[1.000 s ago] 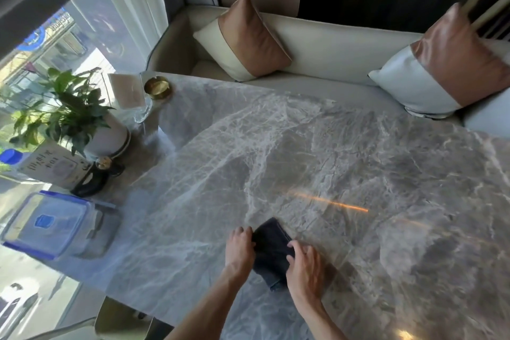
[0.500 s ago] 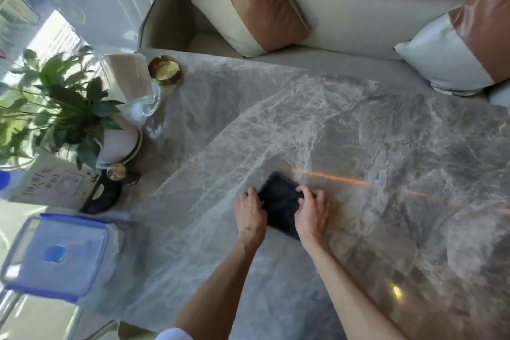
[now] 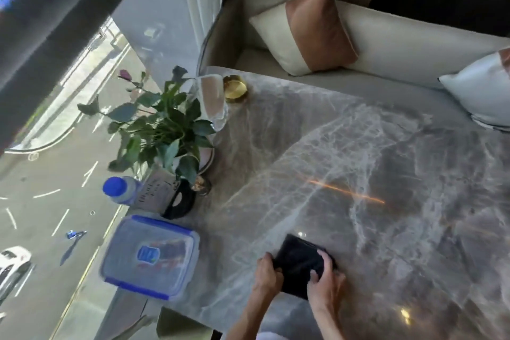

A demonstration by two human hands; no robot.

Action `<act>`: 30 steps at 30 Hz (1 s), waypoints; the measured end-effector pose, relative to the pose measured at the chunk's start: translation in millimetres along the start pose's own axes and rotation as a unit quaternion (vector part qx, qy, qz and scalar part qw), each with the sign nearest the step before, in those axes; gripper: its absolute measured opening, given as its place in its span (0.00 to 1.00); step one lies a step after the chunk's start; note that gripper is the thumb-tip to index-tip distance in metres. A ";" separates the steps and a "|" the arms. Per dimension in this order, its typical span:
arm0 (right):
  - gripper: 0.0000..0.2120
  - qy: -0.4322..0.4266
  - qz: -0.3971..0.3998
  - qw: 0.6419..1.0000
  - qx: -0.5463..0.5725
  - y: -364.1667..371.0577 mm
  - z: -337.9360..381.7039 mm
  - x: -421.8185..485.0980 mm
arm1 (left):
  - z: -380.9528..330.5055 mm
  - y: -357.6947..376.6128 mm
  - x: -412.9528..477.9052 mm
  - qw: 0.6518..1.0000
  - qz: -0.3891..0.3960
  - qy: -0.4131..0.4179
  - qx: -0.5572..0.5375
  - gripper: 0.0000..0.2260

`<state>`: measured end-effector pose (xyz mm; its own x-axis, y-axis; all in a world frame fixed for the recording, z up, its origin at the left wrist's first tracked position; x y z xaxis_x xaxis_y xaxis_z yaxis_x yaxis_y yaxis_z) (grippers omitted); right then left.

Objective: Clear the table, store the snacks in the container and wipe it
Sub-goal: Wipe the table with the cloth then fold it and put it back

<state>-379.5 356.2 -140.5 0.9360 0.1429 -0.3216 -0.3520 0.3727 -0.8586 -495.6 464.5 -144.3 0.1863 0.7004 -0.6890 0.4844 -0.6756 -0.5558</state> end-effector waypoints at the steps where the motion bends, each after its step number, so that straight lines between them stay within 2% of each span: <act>1: 0.24 0.004 0.031 0.999 -0.014 2.8 3.9 -3.8 | 5.3 -8.9 0.5 1.000 0.006 -0.015 0.010 0.08; 4: 0.25 0.010 0.103 0.994 -0.037 21.3 8.5 -21.9 | 23.5 -40.3 -0.9 0.998 0.028 -0.040 0.031 0.04; 8: 0.19 0.068 0.193 0.978 -0.033 22.5 34.0 -60.1 | 45.8 -78.7 -7.5 0.991 0.083 -0.067 0.075 0.13; 11: 0.18 0.131 0.299 0.945 -0.017 26.7 53.8 -71.6 | 37.3 -106.6 -5.3 0.992 0.099 -0.072 0.025 0.04; 14: 0.22 0.160 0.343 0.924 0.063 36.0 78.0 -62.8 | 9.9 -144.5 11.7 0.993 0.090 -0.048 -0.059 0.04; 17: 0.22 0.133 0.316 0.927 0.155 32.9 128.9 -31.0 | -22.7 -180.5 42.4 0.993 0.039 -0.025 -0.113 0.04; 20: 0.23 0.013 0.268 0.944 0.190 33.9 188.9 14.9 | -56.0 -201.4 79.4 0.991 -0.040 -0.001 -0.125 0.07; 23: 0.21 -0.105 0.176 0.961 0.187 35.4 246.7 45.5 | -88.9 -209.1 111.9 0.988 -0.119 0.040 -0.091 0.13; 26: 0.19 -0.177 0.092 0.968 0.154 42.7 286.6 59.1 | -113.3 -213.7 133.5 0.977 -0.193 0.066 -0.068 0.15; 30: 0.18 -0.225 0.061 0.963 0.133 71.3 289.2 60.3 | -114.4 -203.0 156.7 0.967 -0.242 0.077 -0.002 0.18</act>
<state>-349.0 656.6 -105.6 0.8131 0.5609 -0.1560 -0.5028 0.5414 -0.6739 -466.9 737.8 -86.3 0.0620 0.9608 -0.2703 0.5497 -0.2589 -0.7943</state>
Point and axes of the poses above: each hand's wrist, its own x-axis towards the middle knuckle, its own y-axis out of the palm, z = x × y, the point moved 5 cm from there along x, towards the middle knuckle, and after that the axes turned 15 degrees about -z, right-handed, at the moved point
